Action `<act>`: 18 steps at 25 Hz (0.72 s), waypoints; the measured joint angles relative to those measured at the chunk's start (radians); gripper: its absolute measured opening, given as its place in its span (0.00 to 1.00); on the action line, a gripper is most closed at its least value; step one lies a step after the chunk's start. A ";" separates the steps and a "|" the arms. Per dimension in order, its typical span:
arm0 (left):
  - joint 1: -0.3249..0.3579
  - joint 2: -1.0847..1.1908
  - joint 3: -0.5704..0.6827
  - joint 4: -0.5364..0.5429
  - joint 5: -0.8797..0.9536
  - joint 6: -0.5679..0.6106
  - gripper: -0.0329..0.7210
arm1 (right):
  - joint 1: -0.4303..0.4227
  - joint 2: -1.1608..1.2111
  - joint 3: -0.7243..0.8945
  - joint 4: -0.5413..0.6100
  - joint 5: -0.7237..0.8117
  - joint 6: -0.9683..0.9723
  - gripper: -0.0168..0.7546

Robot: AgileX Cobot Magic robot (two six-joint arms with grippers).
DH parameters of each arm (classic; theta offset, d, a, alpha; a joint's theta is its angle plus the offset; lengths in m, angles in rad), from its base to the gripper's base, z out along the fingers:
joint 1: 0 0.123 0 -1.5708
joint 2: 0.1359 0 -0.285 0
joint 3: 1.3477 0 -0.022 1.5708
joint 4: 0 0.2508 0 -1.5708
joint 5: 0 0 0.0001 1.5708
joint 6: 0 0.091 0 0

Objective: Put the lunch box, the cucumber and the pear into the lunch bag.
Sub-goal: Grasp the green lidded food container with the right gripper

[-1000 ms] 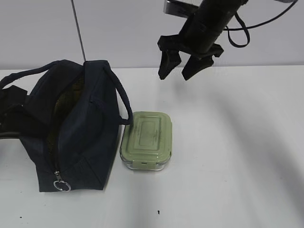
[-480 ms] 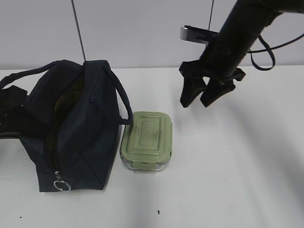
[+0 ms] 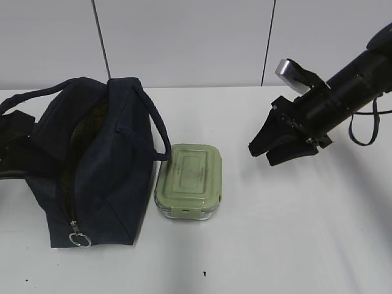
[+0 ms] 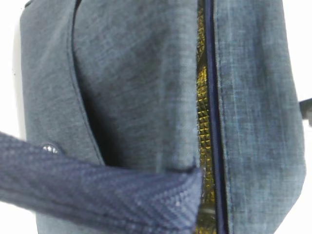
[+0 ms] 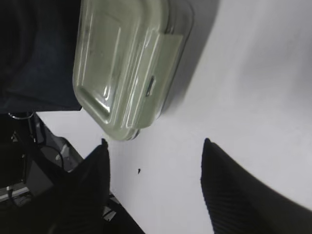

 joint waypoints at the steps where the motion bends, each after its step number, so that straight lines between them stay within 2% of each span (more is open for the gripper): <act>1: 0.000 0.000 0.000 0.000 0.000 0.000 0.02 | 0.000 0.000 0.031 0.027 -0.002 -0.033 0.62; 6: 0.000 0.000 0.000 0.000 0.002 0.000 0.02 | 0.000 -0.002 0.178 0.275 -0.015 -0.262 0.62; 8: 0.000 0.000 0.000 0.000 0.004 0.000 0.02 | 0.000 -0.002 0.207 0.340 -0.017 -0.328 0.62; 18: 0.000 0.000 0.000 0.000 0.016 0.000 0.02 | 0.006 0.048 0.211 0.418 -0.027 -0.383 0.62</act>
